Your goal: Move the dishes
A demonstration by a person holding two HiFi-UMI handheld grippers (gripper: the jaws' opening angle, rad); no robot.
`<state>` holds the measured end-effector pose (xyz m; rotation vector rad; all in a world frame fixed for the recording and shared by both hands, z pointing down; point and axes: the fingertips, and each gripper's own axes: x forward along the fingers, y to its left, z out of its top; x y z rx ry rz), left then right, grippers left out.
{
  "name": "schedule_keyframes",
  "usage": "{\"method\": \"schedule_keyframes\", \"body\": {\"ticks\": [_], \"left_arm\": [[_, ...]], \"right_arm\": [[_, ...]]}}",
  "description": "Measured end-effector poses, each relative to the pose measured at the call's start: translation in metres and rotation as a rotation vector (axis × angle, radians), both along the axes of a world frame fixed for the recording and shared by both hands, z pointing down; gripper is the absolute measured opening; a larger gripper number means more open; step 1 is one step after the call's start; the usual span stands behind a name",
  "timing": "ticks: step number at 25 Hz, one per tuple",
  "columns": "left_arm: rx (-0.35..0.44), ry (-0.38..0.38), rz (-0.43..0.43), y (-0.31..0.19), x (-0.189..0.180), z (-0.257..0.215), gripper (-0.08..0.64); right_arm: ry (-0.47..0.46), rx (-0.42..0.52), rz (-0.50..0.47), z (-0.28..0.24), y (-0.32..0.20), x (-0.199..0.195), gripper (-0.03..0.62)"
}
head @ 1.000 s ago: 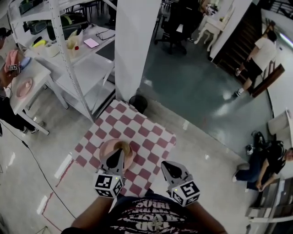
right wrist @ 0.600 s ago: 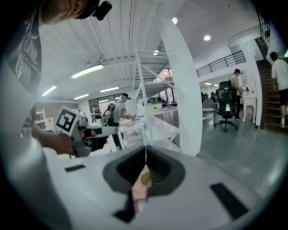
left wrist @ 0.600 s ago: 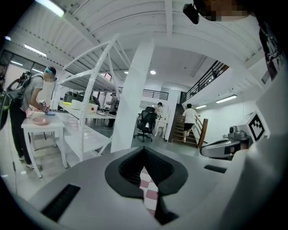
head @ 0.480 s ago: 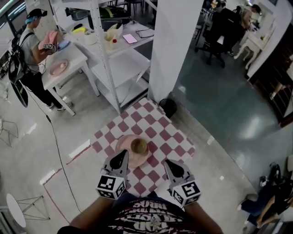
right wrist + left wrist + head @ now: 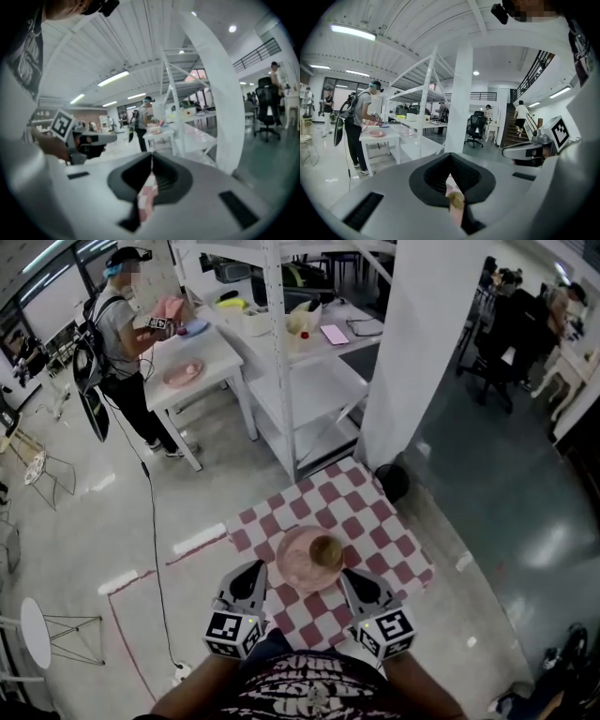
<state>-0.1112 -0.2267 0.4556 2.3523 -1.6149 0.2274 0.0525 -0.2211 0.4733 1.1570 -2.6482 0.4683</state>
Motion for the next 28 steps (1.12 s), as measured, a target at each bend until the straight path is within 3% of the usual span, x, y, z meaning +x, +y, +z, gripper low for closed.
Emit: {"method": "schedule_keyframes", "body": {"ticks": [5,16,22,28], "left_arm": [[0.003,0.001,-0.012,-0.008,-0.031,-0.004,0.031],[-0.04,0.003,0.074,-0.021,-0.079,0.02,0.031],[-0.029,0.026,0.184,-0.028,-0.056,0.019,0.031],[-0.045,0.053,0.286,-0.029,-0.014,0.028,0.031]], "right_arm": [[0.005,0.015,-0.029,-0.005,-0.007,-0.037,0.034],[0.025,-0.032,0.025,0.015,-0.001,-0.095,0.034],[0.048,-0.055,0.126,0.018,0.01,-0.079,0.034],[0.092,-0.007,0.186,0.005,0.026,-0.054,0.034]]}}
